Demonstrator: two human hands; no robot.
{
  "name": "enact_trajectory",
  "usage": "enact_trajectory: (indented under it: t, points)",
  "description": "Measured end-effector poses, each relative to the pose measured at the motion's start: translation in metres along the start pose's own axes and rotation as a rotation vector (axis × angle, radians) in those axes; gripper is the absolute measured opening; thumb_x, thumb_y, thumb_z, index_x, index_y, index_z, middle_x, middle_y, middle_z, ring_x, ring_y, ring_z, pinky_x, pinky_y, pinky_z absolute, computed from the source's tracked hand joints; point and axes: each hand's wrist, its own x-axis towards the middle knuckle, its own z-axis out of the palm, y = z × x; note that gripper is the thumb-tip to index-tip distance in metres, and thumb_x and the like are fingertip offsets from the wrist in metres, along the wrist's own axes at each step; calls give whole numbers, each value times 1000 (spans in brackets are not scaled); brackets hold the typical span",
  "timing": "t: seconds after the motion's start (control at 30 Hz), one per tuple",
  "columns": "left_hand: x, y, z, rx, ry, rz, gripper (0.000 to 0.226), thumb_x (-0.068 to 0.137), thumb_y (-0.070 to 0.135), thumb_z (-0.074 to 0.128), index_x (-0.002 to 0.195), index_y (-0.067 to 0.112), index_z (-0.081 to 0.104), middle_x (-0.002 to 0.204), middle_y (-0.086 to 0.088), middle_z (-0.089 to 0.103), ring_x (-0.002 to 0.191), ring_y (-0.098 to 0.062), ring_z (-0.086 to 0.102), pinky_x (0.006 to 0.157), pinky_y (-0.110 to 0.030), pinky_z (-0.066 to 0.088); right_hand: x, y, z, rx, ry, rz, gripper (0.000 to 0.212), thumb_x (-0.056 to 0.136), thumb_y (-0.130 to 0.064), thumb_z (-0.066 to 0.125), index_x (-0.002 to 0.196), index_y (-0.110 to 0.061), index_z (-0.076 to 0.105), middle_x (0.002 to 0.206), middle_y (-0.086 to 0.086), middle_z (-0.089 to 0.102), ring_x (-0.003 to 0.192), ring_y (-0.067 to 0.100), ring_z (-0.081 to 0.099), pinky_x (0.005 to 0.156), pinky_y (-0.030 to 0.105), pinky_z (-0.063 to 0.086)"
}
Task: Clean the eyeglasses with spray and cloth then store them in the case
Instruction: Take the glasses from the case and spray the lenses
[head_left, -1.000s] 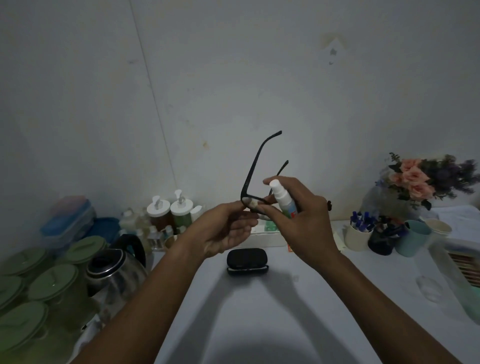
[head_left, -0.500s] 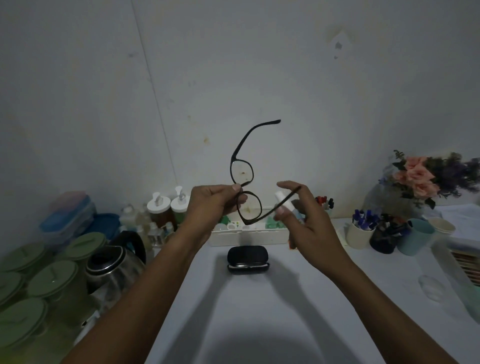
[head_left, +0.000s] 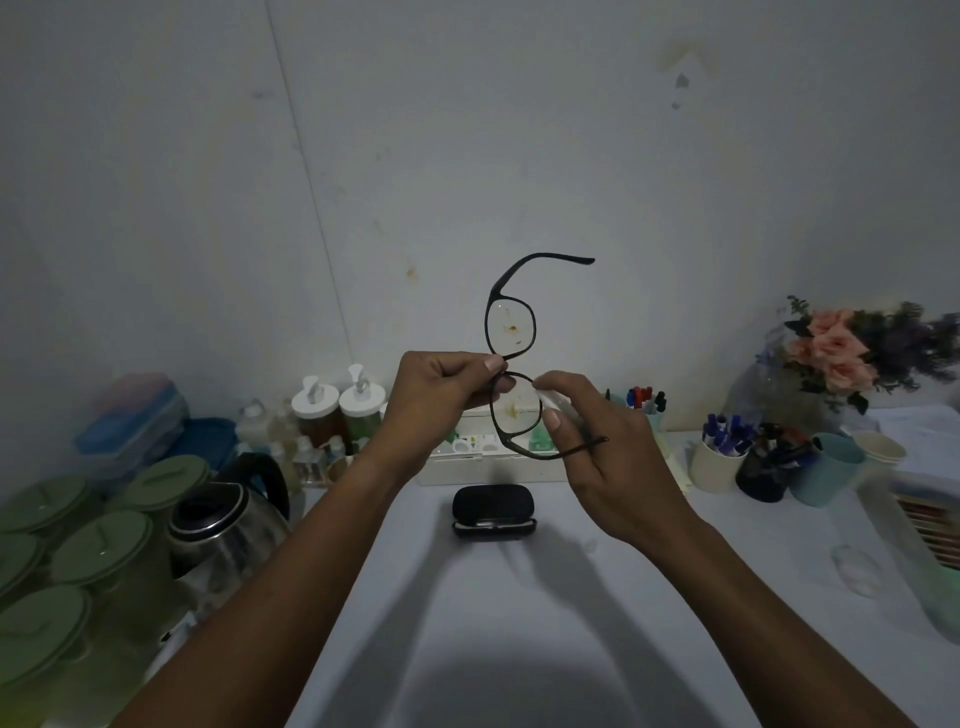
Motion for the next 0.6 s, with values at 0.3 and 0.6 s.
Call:
enact_trajectory:
  t: [0.3, 0.6]
  points:
    - [1, 4, -1, 13, -22, 23, 21, 92, 11, 67, 101, -6, 75, 90, -23, 76, 86, -26, 75, 77, -26, 59, -2, -1, 0, -31, 55, -18, 24, 105, -24, 48, 127, -26, 55, 80, -12, 59, 76, 4, 57, 63, 9, 36]
    - [0, 4, -1, 34, -54, 2, 20, 91, 11, 67, 100, -6, 75, 89, -24, 76, 85, -26, 74, 83, -31, 60, 12, -7, -13, -13, 186, -40, 26, 104, -18, 50, 128, -19, 57, 67, -20, 50, 59, -2, 50, 57, 9, 31]
